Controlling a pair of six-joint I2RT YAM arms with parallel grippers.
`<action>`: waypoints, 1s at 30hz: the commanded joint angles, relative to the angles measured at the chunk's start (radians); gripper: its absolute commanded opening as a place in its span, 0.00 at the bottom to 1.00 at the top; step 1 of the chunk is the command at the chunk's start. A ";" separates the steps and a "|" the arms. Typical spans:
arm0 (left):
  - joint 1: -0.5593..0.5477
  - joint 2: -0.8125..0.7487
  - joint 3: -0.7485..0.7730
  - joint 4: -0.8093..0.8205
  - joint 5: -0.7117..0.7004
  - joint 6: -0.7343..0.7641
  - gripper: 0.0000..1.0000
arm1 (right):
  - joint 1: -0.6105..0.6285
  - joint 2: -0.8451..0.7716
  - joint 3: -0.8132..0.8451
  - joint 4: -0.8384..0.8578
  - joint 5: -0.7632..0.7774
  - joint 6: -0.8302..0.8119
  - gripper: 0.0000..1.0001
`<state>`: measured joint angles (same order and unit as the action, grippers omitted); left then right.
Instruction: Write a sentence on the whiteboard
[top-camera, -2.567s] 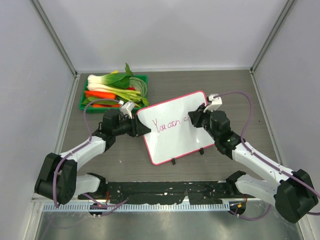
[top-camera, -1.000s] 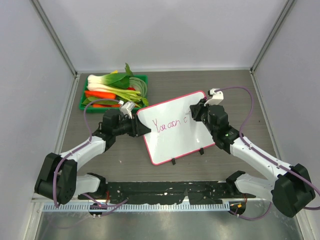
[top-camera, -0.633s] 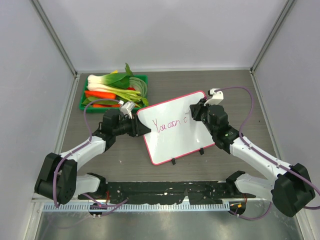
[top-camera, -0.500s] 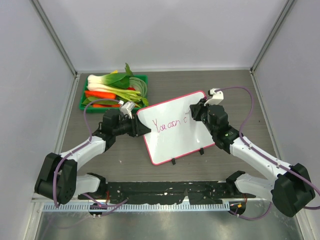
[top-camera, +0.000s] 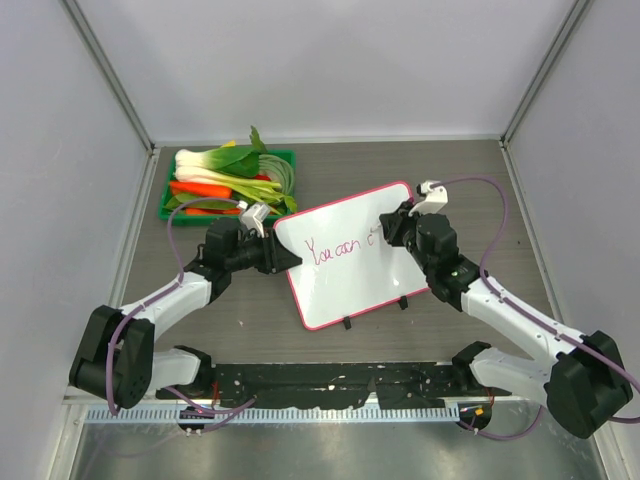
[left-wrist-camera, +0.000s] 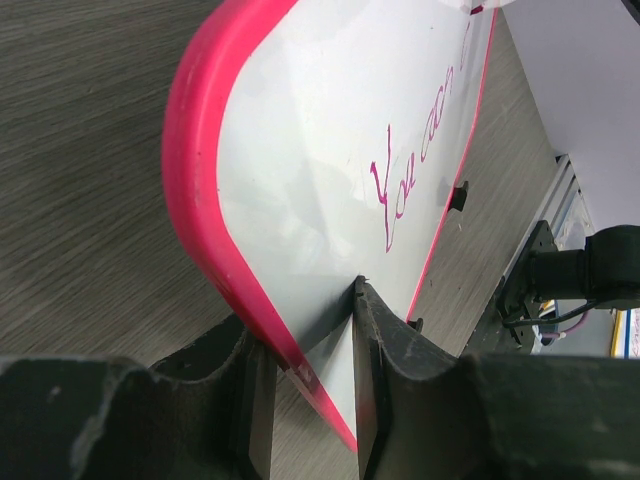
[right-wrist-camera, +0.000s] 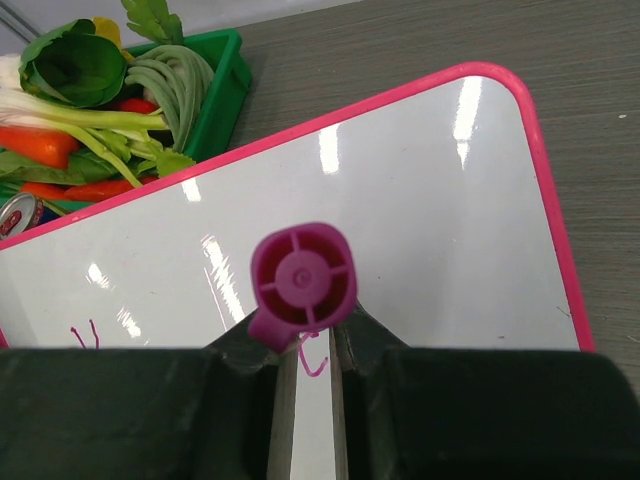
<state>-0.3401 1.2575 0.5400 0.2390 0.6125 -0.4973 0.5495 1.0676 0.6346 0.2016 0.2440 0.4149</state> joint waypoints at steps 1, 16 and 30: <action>0.010 0.037 -0.032 -0.055 -0.230 0.184 0.00 | 0.000 -0.027 -0.023 -0.028 0.003 -0.005 0.01; 0.010 0.039 -0.032 -0.055 -0.229 0.184 0.00 | 0.001 -0.074 -0.061 -0.068 -0.015 -0.005 0.01; 0.012 0.040 -0.031 -0.055 -0.229 0.184 0.00 | 0.000 -0.093 -0.064 -0.070 0.006 -0.005 0.01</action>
<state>-0.3401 1.2594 0.5400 0.2413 0.6140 -0.4973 0.5495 0.9897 0.5766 0.1341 0.2237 0.4171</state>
